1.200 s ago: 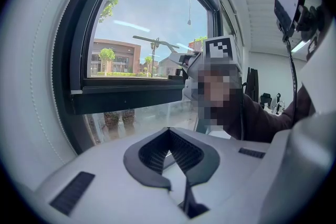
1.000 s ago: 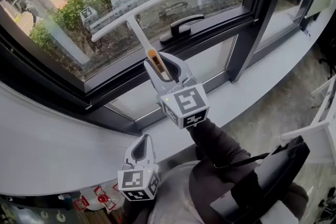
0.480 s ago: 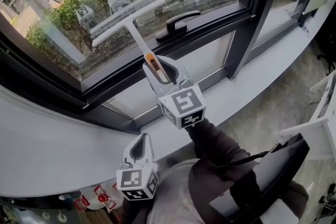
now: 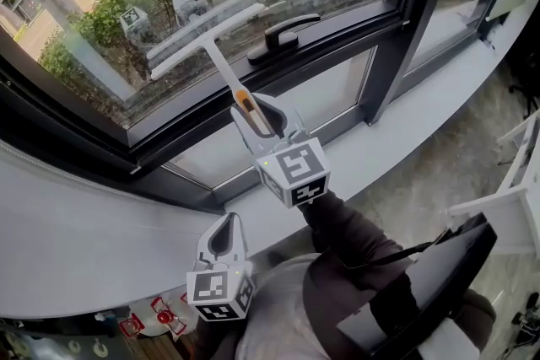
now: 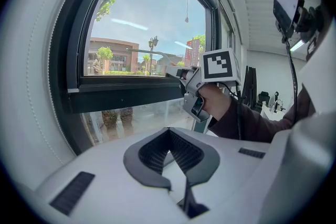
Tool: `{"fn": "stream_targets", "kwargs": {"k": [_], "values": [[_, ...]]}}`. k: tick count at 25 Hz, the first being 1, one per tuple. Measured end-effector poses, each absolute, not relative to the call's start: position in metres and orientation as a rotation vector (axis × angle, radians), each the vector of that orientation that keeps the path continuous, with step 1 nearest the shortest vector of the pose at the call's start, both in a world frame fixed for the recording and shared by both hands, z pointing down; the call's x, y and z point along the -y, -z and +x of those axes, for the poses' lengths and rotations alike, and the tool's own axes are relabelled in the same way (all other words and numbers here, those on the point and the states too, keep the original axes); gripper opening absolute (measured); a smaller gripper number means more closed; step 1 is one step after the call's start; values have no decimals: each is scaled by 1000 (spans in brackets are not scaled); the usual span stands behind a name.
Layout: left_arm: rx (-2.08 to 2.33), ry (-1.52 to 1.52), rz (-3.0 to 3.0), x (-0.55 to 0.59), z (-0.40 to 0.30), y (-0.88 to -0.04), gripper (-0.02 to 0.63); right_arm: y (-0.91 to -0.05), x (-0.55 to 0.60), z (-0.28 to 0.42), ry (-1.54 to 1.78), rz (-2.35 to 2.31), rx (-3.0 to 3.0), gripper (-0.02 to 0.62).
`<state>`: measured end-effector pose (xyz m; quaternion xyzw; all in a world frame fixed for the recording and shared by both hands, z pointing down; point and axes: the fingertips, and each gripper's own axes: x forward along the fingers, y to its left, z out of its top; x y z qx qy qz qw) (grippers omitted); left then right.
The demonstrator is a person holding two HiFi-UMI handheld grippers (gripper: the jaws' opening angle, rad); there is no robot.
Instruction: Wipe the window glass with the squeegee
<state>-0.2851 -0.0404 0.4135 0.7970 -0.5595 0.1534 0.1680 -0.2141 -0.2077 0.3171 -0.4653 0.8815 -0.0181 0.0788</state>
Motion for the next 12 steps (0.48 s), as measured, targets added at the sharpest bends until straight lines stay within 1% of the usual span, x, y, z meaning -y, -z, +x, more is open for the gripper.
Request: {"fn": "stream_targets", "kwargs": {"k": [12], "values": [[1592,-439,2266,42,-283,-412,0,-337,205,-214,103,-1394,-2666,126]]}}
